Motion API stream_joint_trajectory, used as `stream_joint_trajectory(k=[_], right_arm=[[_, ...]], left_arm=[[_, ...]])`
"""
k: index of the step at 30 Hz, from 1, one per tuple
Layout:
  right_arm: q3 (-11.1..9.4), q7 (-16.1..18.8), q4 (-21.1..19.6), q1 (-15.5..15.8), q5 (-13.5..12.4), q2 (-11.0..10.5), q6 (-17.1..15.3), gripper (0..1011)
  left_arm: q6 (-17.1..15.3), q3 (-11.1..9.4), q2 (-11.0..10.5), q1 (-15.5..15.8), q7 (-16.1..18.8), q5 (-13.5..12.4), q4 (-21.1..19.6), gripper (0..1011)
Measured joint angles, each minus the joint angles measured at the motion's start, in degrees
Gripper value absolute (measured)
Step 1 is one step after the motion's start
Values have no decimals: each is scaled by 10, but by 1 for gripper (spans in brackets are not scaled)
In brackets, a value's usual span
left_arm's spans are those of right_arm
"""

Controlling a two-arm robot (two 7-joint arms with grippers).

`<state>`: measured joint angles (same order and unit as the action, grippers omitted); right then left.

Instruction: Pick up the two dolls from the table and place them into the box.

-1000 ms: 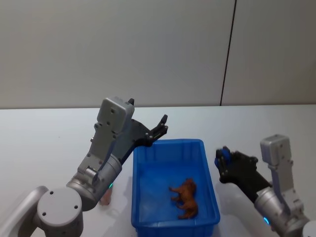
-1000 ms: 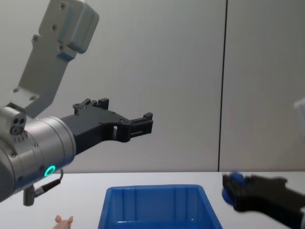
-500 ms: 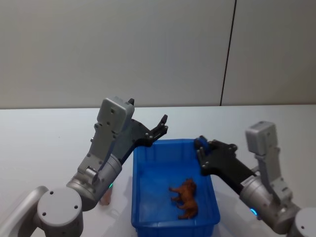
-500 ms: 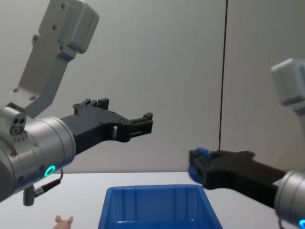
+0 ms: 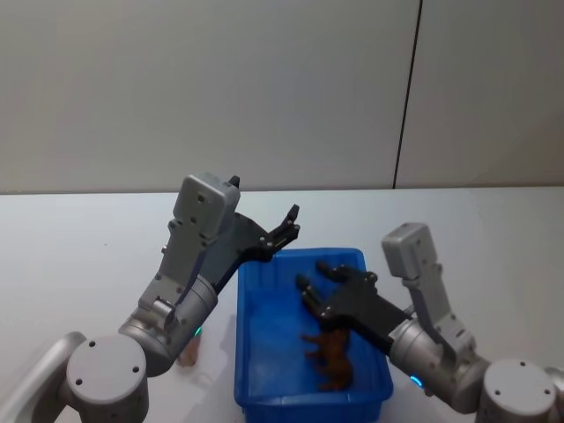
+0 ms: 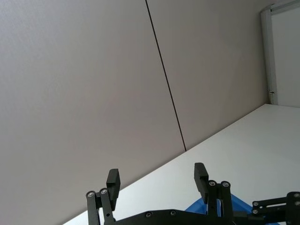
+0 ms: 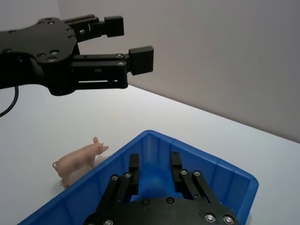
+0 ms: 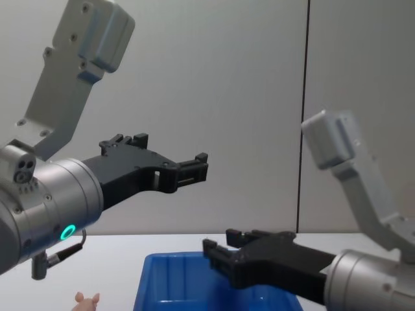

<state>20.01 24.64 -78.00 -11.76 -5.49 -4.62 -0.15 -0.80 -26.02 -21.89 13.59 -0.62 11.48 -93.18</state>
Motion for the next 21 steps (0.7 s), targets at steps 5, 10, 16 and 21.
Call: stream_joint_trajectory(k=[5, 10, 16, 21], right_arm=[[3, 0, 12, -7, 6, 5, -1, 499], [4, -11, 15, -8, 12, 5, 1, 667], [3, -39, -1, 2, 18, 0, 13, 818], [-1, -70, -28, 19, 22, -11, 22, 969]], left_arm=[[0, 0, 0, 0, 0, 0, 0, 1001], [0, 0, 0, 0, 0, 0, 0, 1001], [0, 0, 0, 0, 0, 0, 0, 1001], [0, 0, 0, 0, 0, 0, 0, 1001]])
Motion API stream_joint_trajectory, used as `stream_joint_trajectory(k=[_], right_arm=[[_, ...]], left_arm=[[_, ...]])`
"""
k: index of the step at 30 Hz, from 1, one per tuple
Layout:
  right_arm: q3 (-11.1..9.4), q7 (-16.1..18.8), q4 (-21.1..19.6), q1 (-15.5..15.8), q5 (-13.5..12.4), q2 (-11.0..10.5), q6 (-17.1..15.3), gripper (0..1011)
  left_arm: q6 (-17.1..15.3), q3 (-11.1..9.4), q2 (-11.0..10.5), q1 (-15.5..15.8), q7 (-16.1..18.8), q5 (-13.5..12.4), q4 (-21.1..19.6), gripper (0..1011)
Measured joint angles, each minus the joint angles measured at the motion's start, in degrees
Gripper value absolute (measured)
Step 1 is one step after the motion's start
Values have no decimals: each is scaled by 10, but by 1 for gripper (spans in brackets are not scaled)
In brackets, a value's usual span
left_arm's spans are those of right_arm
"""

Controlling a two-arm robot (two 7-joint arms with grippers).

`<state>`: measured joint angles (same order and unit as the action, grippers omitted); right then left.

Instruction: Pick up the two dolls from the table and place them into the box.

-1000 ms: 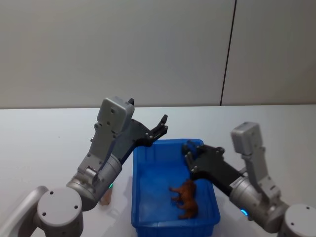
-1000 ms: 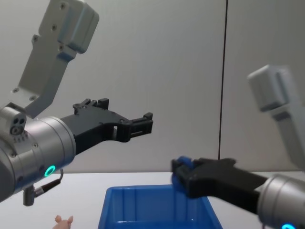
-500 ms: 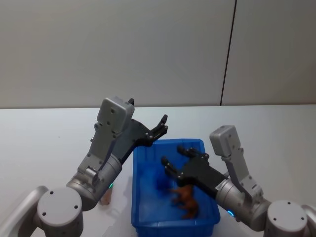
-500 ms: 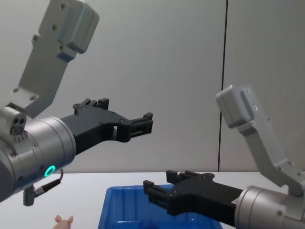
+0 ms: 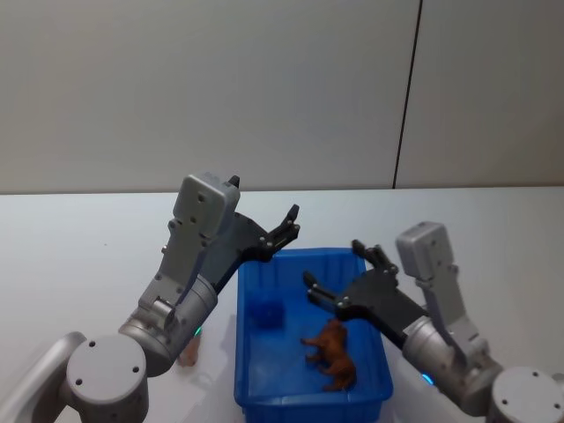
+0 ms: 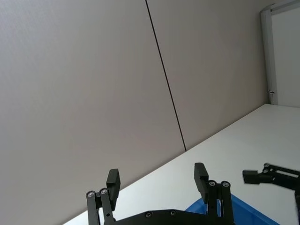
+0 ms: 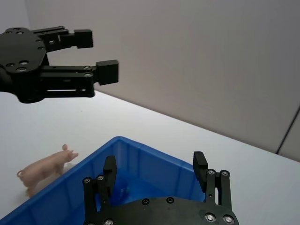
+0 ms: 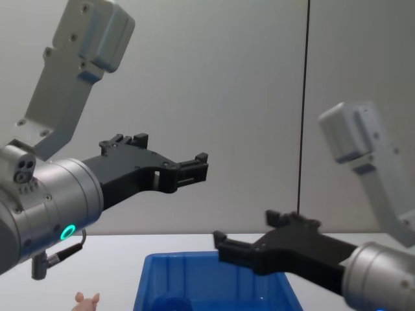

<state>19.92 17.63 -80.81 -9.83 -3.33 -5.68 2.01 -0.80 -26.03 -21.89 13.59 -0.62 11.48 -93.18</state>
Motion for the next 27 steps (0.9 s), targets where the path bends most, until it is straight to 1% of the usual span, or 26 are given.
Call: stream_joint_trajectory(k=[1, 2, 3, 8, 11, 16, 27], right_arm=[[-1, -9, -10, 6, 0, -4, 1, 983], [-1, -9, -10, 6, 0, -4, 1, 994], [-3, -20, -18, 12, 1, -8, 3, 1001], [-7, -50, -44, 31, 1, -19, 5, 1001], [-11, -75, -63, 47, -1, -29, 5, 1001], [-16, -100, -82, 64, -6, -39, 3, 1001], [-24, -133, -106, 87, -13, -53, 1, 1001]], left_arm=[[0, 0, 0, 0, 0, 0, 0, 1001], [0, 0, 0, 0, 0, 0, 0, 1001], [0, 0, 0, 0, 0, 0, 0, 1001], [0, 0, 0, 0, 0, 0, 0, 1001], [0, 0, 0, 0, 0, 0, 0, 1001], [0, 0, 0, 0, 0, 0, 0, 1001], [-4, 1, -1, -2, 1, 3, -1, 1001]])
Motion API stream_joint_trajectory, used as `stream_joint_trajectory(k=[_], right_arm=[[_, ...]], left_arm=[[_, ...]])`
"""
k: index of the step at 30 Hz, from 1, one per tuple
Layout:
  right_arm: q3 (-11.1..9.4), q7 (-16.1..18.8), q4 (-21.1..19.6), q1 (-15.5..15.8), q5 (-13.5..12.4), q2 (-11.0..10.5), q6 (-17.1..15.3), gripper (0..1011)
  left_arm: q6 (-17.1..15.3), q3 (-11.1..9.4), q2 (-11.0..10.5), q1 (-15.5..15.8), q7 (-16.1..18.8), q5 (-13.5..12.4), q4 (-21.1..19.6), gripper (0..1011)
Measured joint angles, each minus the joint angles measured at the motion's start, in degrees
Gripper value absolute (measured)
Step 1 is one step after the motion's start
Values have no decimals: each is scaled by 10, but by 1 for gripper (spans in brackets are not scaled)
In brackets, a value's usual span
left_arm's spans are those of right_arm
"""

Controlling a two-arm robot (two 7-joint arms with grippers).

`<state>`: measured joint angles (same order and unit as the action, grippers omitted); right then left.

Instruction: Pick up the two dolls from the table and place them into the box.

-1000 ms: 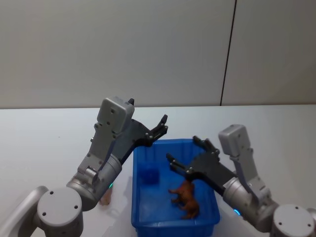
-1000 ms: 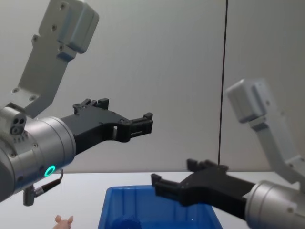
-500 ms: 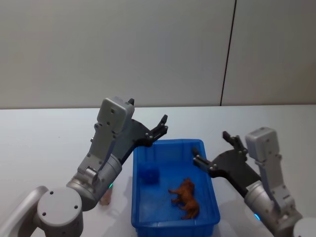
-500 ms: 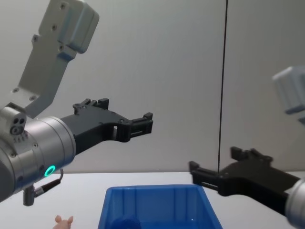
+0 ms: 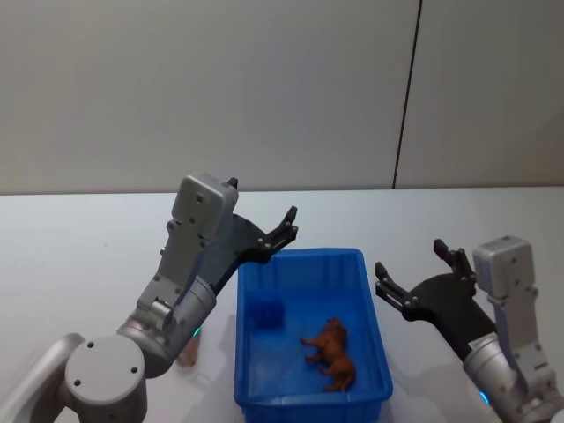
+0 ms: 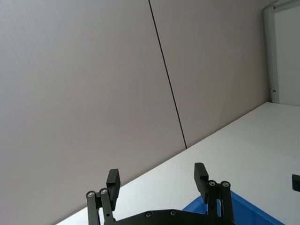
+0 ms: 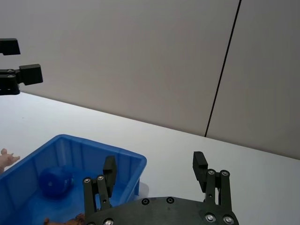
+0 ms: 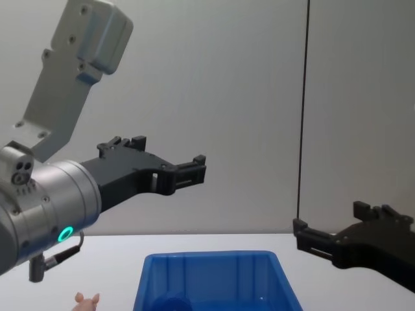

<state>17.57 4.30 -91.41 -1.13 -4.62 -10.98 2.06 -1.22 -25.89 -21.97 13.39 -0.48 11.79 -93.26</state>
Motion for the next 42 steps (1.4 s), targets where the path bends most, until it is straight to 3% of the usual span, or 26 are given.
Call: stream_joint_trajectory(k=[13, 42], right_arm=[[-3, -14, -10, 10, -3, -6, -1, 1001], [-4, -22, -16, 15, -4, -9, -2, 1001]], left_arm=[[-36, 14, -12, -12, 16, 43, -11, 1001], [-234, 51, -46, -48, 80, 169, -43, 1001]])
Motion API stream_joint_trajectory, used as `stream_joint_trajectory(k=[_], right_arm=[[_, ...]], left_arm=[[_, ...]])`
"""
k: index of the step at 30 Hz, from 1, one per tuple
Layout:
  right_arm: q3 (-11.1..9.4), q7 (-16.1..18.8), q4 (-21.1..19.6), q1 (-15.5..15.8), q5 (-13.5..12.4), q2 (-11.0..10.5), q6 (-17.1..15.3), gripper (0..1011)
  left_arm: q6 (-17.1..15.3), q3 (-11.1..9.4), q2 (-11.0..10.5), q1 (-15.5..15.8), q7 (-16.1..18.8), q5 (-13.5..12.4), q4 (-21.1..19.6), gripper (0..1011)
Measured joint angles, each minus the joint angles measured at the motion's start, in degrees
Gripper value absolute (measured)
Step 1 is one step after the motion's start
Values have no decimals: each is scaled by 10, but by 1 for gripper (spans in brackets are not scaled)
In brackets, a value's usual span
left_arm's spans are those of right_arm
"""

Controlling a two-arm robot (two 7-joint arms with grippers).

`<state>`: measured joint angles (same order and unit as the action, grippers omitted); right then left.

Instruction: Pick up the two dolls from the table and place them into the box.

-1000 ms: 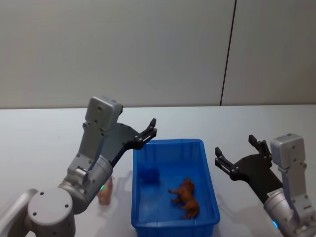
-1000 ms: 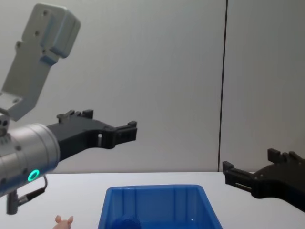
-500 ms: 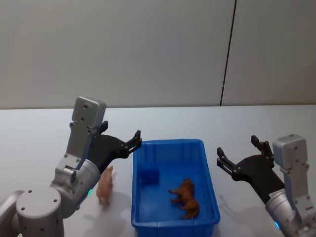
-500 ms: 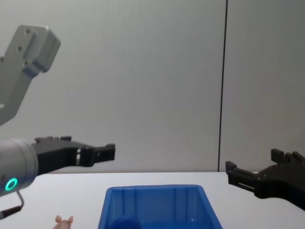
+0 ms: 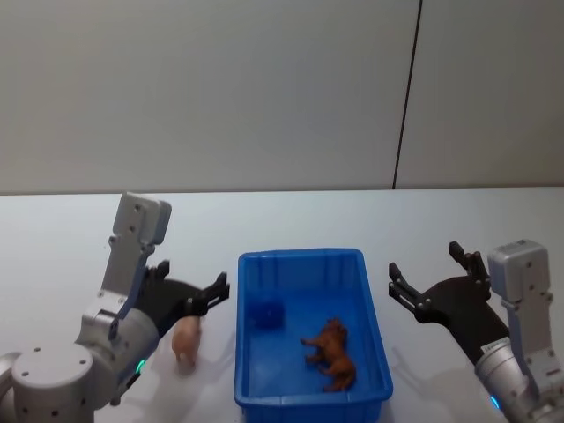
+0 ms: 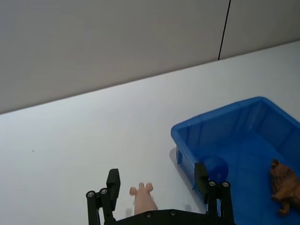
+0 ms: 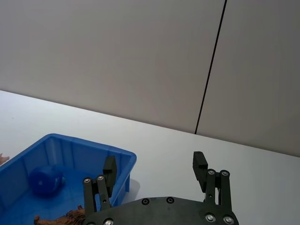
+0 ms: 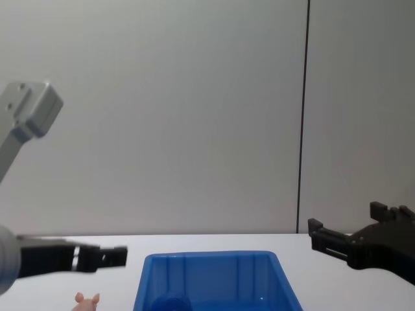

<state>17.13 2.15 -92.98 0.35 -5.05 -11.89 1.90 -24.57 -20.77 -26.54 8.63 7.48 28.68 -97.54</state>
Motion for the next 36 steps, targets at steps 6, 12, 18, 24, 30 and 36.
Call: stream_joint_trajectory(k=[6, 12, 18, 24, 30, 36], right_arm=[[0, 0, 0, 0, 0, 0, 0, 1001], [0, -1, 0, 0, 0, 0, 0, 1001], [0, -1, 0, 1, 0, 0, 0, 1001], [0, -1, 0, 0, 0, 0, 0, 1001], [0, -1, 0, 0, 0, 0, 0, 1001], [0, -1, 0, 0, 0, 0, 0, 1001]], left_arm=[[-25, 4, -5, -10, 10, 17, -1, 1001], [-40, 7, -9, -17, 14, 29, 1, 1001], [-49, 10, -10, -20, 13, 33, 8, 1001], [-54, 11, -9, -20, 7, 34, 17, 1001], [-59, 12, -5, -15, -3, 31, 32, 1001], [-63, 12, -2, -10, -11, 25, 46, 1001]])
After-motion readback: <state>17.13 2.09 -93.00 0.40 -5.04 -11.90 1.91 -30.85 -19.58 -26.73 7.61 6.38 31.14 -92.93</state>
